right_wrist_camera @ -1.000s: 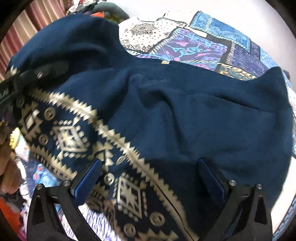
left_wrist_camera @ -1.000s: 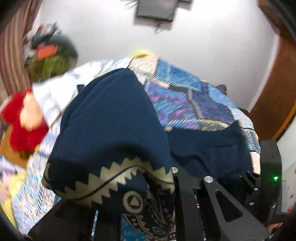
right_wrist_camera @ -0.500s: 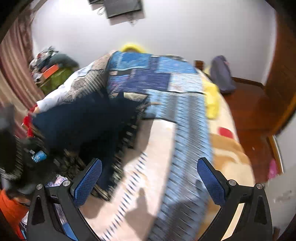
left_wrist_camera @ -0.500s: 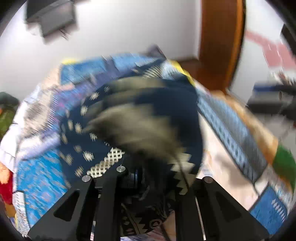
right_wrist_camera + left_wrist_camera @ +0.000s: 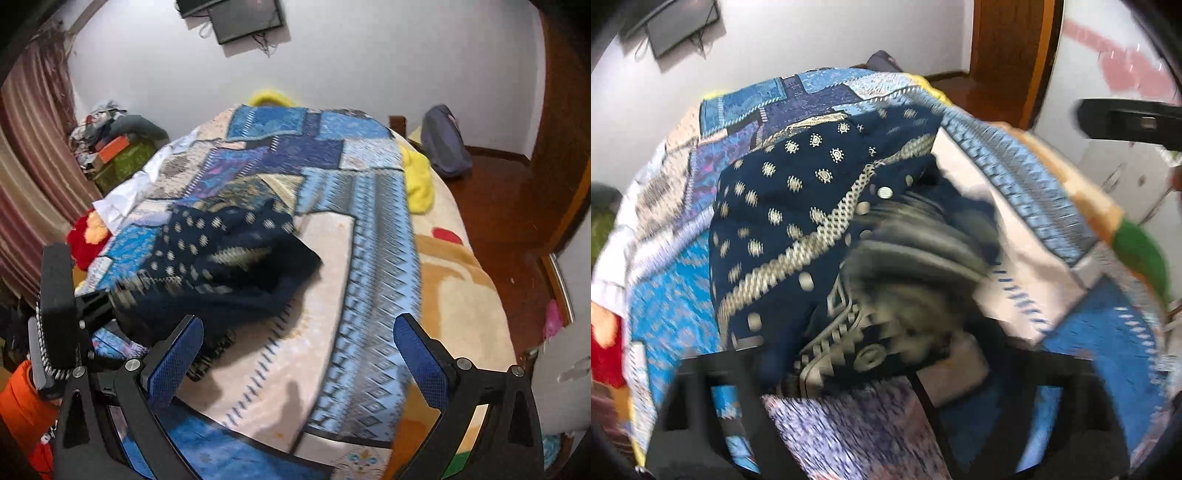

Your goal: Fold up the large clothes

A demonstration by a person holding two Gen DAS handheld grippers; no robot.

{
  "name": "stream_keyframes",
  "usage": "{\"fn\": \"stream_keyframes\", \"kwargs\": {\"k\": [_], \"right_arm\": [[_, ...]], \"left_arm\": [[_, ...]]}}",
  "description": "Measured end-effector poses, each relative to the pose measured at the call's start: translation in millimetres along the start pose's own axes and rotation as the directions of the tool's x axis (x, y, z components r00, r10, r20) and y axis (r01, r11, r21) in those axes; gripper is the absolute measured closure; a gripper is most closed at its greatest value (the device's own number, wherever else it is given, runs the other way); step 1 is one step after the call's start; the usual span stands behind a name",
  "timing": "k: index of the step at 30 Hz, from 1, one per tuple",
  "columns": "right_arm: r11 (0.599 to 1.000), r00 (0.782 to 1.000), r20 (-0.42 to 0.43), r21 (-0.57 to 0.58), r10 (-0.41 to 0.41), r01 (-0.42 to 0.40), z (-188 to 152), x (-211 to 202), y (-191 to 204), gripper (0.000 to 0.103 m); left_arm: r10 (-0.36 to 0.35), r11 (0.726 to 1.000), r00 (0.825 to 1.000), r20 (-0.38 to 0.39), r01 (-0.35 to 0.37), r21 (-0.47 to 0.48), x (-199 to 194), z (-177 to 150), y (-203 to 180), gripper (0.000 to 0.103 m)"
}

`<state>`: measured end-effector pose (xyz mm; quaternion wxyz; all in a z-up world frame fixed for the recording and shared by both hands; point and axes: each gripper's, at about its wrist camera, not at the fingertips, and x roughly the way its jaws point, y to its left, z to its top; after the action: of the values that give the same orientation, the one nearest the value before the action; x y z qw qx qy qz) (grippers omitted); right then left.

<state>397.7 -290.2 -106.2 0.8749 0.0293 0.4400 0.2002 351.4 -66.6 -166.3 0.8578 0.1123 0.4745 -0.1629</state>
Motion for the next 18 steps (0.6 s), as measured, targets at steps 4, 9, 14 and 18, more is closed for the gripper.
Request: {"fn": "stream_keyframes", "kwargs": {"k": [4, 9, 14, 18], "right_arm": [[0.999, 0.998, 0.025, -0.013, 0.052, -0.051, 11.9, 0.7, 25.2, 0.0], [0.993, 0.994, 0.005, -0.028, 0.113, -0.113, 17.9, 20.7, 58.8, 0.0], [0.99, 0.987, -0.082, -0.03, 0.138, -0.141, 6.0, 64.4, 86.1, 0.0], [0.993, 0.968, -0.226, -0.014, 0.109, -0.116, -19.5, 111.8, 90.8, 0.0]], "left_arm": [[-0.017, 1.0, 0.999, 0.036, 0.018, -0.018, -29.3, -12.3, 13.0, 0.006], [0.035, 0.993, 0.996, 0.087, -0.025, -0.12, -52.6, -12.0, 58.1, 0.006], [0.113, 0.969, 0.99, 0.09, -0.09, -0.229, -42.3, -12.7, 112.8, 0.001], [0.059, 0.953, 0.997, -0.053, -0.072, -0.294, 9.8, -23.5, 138.3, 0.0]]}}
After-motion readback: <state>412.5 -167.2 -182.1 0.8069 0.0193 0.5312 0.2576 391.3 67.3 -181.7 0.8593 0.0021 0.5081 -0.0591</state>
